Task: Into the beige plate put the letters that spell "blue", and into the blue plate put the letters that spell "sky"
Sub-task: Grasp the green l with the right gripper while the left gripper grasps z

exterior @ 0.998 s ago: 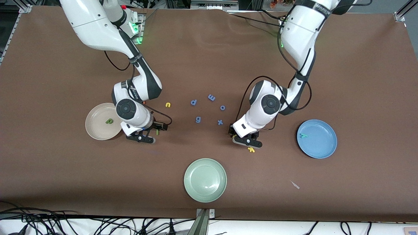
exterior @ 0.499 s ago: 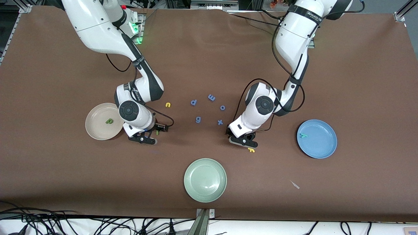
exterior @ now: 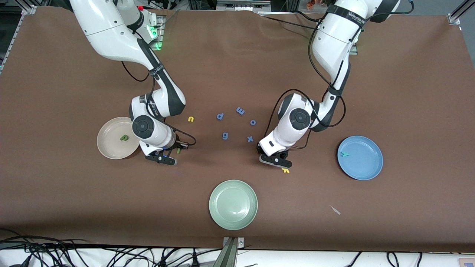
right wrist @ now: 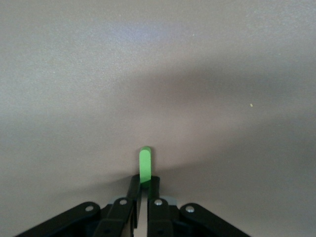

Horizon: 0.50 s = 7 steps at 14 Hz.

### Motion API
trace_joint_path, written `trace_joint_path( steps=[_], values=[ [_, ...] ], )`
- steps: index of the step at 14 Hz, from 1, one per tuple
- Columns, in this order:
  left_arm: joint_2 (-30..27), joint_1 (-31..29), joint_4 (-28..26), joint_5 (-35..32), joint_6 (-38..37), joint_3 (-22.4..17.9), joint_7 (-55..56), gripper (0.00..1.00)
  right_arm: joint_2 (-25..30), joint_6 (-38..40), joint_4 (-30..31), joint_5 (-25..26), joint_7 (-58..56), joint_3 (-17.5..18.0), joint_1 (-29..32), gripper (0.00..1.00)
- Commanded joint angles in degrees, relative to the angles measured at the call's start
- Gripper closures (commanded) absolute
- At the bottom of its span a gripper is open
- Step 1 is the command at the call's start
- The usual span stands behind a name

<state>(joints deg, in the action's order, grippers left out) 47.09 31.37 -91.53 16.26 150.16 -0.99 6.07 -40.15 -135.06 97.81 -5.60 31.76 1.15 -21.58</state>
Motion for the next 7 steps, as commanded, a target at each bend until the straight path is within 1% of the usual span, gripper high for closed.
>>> trace_joint_path(
  steps=[1,2,4,5,6,7],
  values=[
    [0.1,0.6,0.6,1.0,-0.6,-1.1,-0.4,0.98,-0.5,1.3,-3.1,-0.9,-0.8,0.0,0.6,1.00],
    [-1.5,0.1,0.3,0.6,-1.3,-1.6,-0.6,0.98,-0.2,2.4,-3.2,-0.7,-1.2,-0.2,0.7,1.00],
    [-6.3,-4.1,-1.8,-1.0,-7.8,-1.7,-1.0,0.95,1.1,4.8,-3.2,0.1,-2.8,-0.5,1.0,1.00],
    [-9.2,-6.6,-3.6,-2.6,-11.4,-1.4,-1.2,0.94,2.1,7.0,-3.1,0.2,-5.4,-1.3,1.2,1.00],
    [-11.8,-9.5,-5.4,-4.6,-14.4,-1.2,-3.3,0.94,3.6,10.0,-2.7,0.3,-8.9,-3.0,1.2,1.00],
    [-14.0,-12.8,-6.5,-5.5,-17.1,-0.5,-7.9,0.94,5.0,13.0,-2.3,0.2,-13.2,-4.7,1.2,1.00]
  ],
)
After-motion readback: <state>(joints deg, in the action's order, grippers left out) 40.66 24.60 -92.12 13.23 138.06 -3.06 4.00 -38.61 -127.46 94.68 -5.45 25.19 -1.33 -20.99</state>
